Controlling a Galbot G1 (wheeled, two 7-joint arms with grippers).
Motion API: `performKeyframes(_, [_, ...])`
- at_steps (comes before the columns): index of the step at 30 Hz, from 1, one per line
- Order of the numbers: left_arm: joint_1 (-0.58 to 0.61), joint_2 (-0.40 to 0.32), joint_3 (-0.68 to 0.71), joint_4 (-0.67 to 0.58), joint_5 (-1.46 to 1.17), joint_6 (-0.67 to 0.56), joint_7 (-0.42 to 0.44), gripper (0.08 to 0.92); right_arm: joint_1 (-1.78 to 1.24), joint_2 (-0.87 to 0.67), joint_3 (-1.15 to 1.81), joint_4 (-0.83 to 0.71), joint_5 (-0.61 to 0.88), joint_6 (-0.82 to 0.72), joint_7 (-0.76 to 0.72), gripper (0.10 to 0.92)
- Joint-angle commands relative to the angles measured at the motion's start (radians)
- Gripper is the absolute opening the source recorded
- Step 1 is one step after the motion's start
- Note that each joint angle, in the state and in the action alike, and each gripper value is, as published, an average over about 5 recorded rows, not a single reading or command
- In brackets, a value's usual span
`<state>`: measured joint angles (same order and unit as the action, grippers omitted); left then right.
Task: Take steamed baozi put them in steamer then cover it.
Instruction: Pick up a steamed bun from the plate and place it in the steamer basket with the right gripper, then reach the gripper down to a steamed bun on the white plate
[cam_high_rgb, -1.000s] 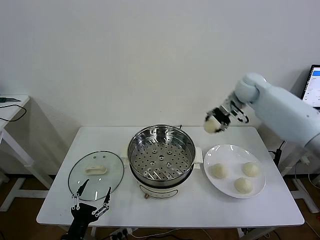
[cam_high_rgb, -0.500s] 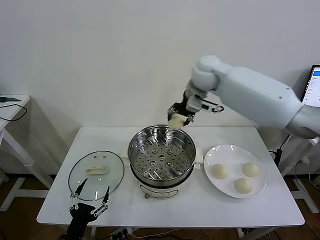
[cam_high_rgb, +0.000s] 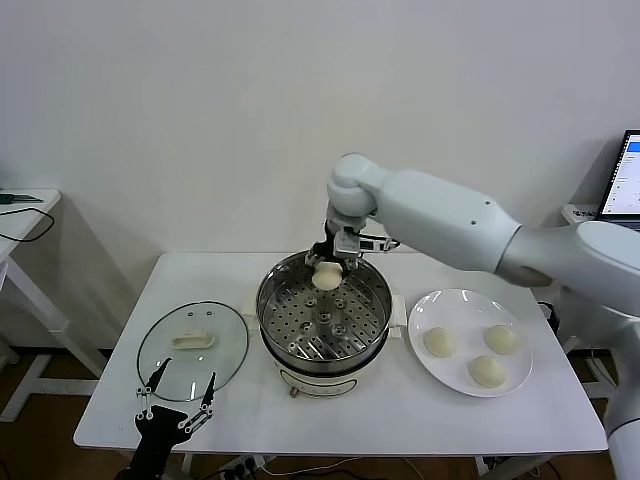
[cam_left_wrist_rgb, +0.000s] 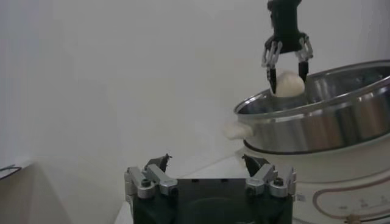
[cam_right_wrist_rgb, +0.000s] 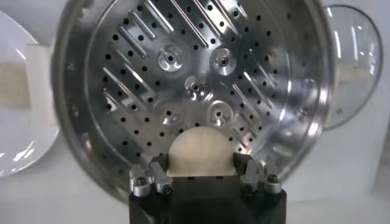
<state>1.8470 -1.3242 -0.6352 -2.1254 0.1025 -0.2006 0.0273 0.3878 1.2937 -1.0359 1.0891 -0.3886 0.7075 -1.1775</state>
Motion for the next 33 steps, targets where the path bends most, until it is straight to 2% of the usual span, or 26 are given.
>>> performKeyframes(1, [0.000, 0.000, 0.000, 0.002, 0.000, 0.001, -0.004, 0.823, -0.044, 0.059, -0.003, -0.073, -0.063, 0.029, 0.003, 0.697])
performKeyframes(11, [0.000, -0.002, 0.000, 0.008, 0.000, -0.004, -0.005, 0.823, -0.077, 0.082, 0.018, -0.117, -0.093, 0.030, 0.004, 0.709])
performKeyframes(16, [-0.001, -0.002, -0.002, 0.008, 0.000, -0.003, -0.005, 0.823, -0.074, 0.073, 0.027, -0.104, -0.091, 0.030, 0.008, 0.797])
performKeyframes(19, [-0.002, -0.001, -0.002, 0.008, -0.001, -0.002, -0.006, 0.823, -0.055, 0.045, 0.029, -0.065, -0.059, 0.015, -0.002, 0.819])
performKeyframes(24, [-0.006, -0.001, 0.001, 0.007, -0.001, 0.000, -0.005, 0.823, 0.013, -0.074, 0.055, 0.051, 0.135, -0.107, -0.065, 0.822])
performKeyframes(28, [-0.010, 0.000, 0.005, 0.008, -0.001, 0.001, -0.005, 0.823, 0.104, -0.228, 0.061, 0.122, 0.402, -0.344, -0.112, 0.823])
performKeyframes(31, [-0.012, 0.002, 0.008, 0.007, -0.001, 0.002, -0.005, 0.823, 0.183, -0.340, 0.012, 0.108, 0.609, -0.554, -0.122, 0.823])
performKeyframes(33, [-0.011, 0.003, 0.010, 0.006, -0.001, 0.002, -0.005, 0.823, 0.217, -0.403, -0.023, 0.074, 0.694, -0.670, -0.127, 0.823])
